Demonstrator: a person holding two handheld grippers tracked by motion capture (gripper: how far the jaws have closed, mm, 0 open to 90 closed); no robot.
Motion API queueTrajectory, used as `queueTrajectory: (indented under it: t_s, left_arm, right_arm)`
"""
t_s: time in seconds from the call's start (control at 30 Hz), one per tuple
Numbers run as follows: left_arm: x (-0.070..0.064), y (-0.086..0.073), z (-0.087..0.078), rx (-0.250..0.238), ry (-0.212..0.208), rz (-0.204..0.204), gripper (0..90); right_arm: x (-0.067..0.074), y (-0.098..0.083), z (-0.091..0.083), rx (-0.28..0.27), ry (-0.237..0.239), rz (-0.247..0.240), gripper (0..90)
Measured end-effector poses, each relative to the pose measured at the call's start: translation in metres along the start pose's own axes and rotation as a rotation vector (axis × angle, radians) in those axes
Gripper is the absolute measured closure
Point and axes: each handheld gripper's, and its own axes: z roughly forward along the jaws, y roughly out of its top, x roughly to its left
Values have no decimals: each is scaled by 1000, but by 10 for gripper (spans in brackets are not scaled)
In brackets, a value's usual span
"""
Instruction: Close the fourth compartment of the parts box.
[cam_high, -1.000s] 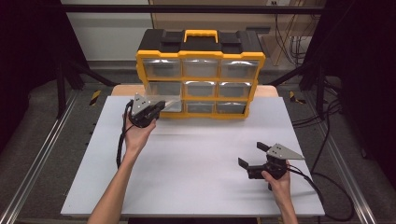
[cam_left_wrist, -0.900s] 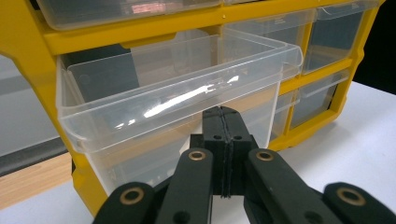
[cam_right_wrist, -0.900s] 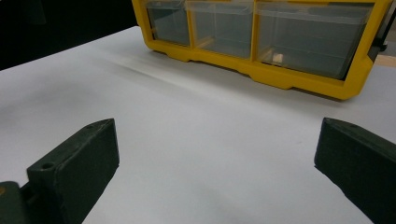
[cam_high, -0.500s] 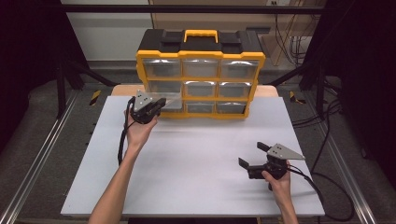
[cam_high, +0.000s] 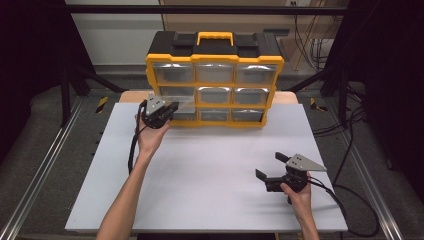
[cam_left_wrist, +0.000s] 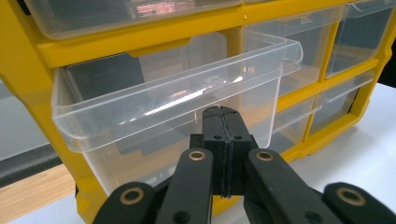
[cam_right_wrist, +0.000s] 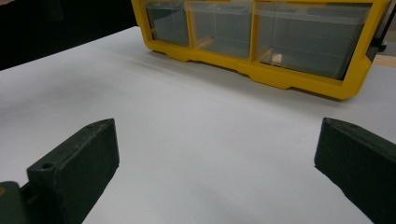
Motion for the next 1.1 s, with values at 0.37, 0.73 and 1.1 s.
queueTrajectory:
  t_s: [0.37,0.73,1.1]
  left_arm:
    - [4,2,10,3,7,8,897]
    - [8,2,16,0,18,13,897]
    - [11,5,24,13,38,27,897]
  right_arm:
    - [0,-1,1,7,2,1,5]
    - [0,-1,1,4,1,3,5]
    - [0,-1,0,4,1,3,5]
